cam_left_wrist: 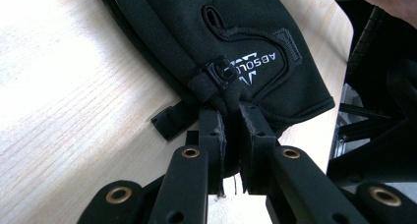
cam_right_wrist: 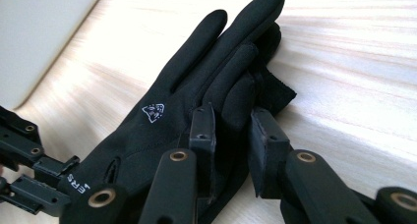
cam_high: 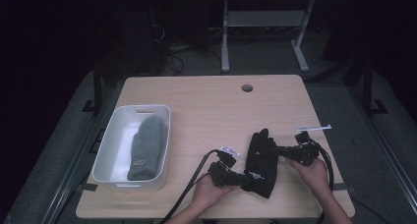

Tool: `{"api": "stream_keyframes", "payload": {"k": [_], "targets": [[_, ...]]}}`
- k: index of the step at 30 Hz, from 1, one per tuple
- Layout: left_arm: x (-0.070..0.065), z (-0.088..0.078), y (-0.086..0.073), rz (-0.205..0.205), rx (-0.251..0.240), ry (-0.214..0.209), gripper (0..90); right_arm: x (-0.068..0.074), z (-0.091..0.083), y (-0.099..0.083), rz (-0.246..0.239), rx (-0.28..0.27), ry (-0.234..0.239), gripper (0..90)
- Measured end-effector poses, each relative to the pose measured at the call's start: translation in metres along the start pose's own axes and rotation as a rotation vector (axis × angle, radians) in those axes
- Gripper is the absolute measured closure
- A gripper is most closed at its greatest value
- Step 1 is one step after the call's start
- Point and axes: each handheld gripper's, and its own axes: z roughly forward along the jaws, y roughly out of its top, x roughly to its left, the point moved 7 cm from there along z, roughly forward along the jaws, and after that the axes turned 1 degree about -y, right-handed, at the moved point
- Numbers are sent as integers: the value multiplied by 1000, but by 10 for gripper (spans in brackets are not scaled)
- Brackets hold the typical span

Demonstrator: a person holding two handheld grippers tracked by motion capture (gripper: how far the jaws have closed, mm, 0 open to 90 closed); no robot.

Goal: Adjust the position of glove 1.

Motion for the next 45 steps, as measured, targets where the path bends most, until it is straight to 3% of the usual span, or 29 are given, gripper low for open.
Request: {"api": "stream_keyframes", "payload": {"k": [20, 34, 45], "targets": [[0, -37, 9, 19, -54, 22, 822, 30, -9, 33, -7, -58, 88, 746], [-1, -58, 18, 22, -84, 42, 822, 49, -13, 57, -17, -86, 117, 747], [-2, -74, 28, 35, -103, 55, 822, 59, -17, 72, 3, -113, 143, 747]]}}
